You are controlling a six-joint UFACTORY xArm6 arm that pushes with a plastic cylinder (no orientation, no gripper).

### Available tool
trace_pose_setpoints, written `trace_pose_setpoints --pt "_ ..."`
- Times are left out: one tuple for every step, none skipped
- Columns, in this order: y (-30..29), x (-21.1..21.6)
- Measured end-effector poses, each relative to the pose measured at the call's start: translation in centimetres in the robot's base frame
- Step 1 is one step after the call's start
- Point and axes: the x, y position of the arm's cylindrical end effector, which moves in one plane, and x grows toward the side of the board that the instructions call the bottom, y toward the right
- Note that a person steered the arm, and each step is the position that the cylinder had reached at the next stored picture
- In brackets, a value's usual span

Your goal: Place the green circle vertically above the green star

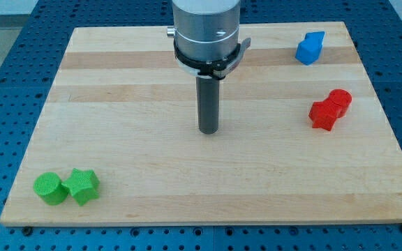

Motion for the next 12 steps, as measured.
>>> trace_pose_setpoints --pt "0.0 0.0" --pt "0.0 0.0" --pt "-1.6 1.9" --pt "-4.9 6.9" --pt "-8.2 11.8" --pt "-10.2 14.9" --pt "-11.4 14.8" --pt "-15.6 14.8" --pt "-19.0 14.7" --pt "-20.1 14.8" --pt "-20.0 14.6" --pt "-20.0 14.0"
